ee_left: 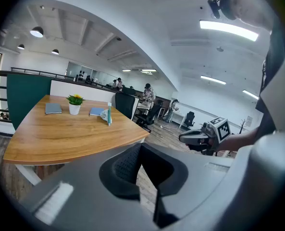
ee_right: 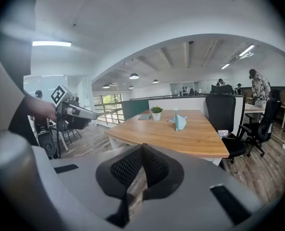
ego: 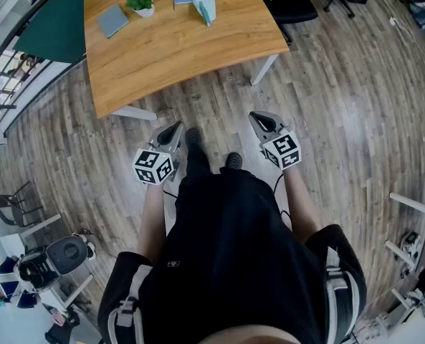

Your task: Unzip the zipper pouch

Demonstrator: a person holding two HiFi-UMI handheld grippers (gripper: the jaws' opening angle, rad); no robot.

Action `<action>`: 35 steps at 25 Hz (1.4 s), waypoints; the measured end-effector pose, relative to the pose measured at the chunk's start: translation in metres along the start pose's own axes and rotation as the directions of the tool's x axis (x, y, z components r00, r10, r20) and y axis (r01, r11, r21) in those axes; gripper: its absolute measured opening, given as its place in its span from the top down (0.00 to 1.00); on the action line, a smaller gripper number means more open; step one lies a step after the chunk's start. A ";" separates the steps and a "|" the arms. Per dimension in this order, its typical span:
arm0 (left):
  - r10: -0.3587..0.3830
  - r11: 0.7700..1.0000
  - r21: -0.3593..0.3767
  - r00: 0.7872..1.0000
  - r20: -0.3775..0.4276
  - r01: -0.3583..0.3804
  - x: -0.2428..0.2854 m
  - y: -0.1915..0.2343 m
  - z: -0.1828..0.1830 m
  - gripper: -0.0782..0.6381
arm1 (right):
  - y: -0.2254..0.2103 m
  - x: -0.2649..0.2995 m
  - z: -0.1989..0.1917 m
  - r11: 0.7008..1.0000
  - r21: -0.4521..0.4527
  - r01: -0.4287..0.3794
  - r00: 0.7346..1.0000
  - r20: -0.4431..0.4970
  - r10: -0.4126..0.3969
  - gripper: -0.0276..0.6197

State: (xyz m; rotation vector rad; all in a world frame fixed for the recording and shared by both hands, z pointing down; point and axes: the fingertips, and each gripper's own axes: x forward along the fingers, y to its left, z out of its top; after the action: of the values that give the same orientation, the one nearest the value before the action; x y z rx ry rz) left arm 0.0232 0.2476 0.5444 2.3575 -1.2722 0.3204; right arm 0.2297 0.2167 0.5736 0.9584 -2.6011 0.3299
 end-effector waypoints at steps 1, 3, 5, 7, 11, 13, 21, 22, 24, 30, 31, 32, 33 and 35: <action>0.000 1.000 -0.001 1.000 0.005 0.000 0.002 -0.003 0.000 0.89 | -0.002 -0.002 -0.001 1.000 -0.004 0.000 1.000 -0.001 0.000 0.95; -0.004 1.000 0.001 1.000 0.012 0.004 0.006 -0.010 0.001 0.89 | -0.004 -0.006 -0.003 1.000 -0.008 0.001 1.000 -0.002 -0.001 0.95; -0.012 1.000 0.011 1.000 0.012 0.012 0.009 -0.016 0.002 0.89 | -0.006 -0.008 -0.004 1.000 -0.010 0.003 1.000 -0.004 -0.003 0.95; -0.019 1.000 0.023 1.000 0.009 0.019 0.012 -0.019 0.005 0.89 | -0.005 -0.009 -0.003 1.000 -0.013 0.001 1.000 -0.007 -0.001 0.95; -0.019 0.999 0.030 1.000 0.009 0.019 0.018 -0.021 0.008 0.89 | -0.009 -0.012 -0.007 0.999 -0.034 -0.006 0.999 -0.034 0.005 0.95; -0.018 0.999 0.031 1.000 0.013 0.018 0.020 -0.021 0.009 0.89 | -0.011 -0.015 -0.007 1.000 -0.029 -0.011 1.000 -0.029 0.011 0.95; 0.000 0.999 0.047 0.999 0.041 -0.002 0.021 -0.014 0.019 0.89 | -0.012 -0.015 0.008 0.999 -0.033 -0.020 0.999 0.039 0.021 0.95; -0.002 0.999 0.050 0.999 0.040 0.000 0.021 -0.013 0.020 0.89 | -0.013 -0.014 0.010 0.999 -0.038 -0.015 0.999 0.042 0.016 0.95; -0.004 0.998 0.057 0.999 0.042 0.002 0.021 -0.011 0.023 0.89 | -0.015 -0.012 0.015 0.999 -0.046 -0.003 0.999 0.051 0.006 0.95; 0.002 0.997 0.074 0.999 0.053 -0.006 0.022 -0.001 0.033 0.87 | -0.021 -0.007 0.025 0.998 -0.053 0.014 0.997 0.071 -0.010 0.91; 0.002 0.997 0.076 0.999 0.054 -0.006 0.023 0.000 0.034 0.86 | -0.021 -0.007 0.026 0.998 -0.054 0.018 0.997 0.075 -0.014 0.90; 0.002 0.997 0.078 0.998 0.056 -0.006 0.023 0.000 0.035 0.85 | -0.022 -0.007 0.027 0.998 -0.055 0.024 0.997 0.079 -0.019 0.89; 0.001 0.997 0.080 0.998 0.058 -0.005 0.023 0.001 0.037 0.84 | -0.022 -0.007 0.028 0.998 -0.057 0.030 0.996 0.083 -0.025 0.89; -0.002 0.997 0.083 0.998 0.061 -0.003 0.024 0.002 0.039 0.83 | -0.024 -0.006 0.030 0.997 -0.060 0.038 0.995 0.091 -0.033 0.87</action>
State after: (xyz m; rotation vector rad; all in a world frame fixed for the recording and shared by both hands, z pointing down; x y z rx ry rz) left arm 0.0346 0.2107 0.5200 2.4539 -1.3107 0.3091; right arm 0.2428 0.1925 0.5458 1.0185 -2.6544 0.2001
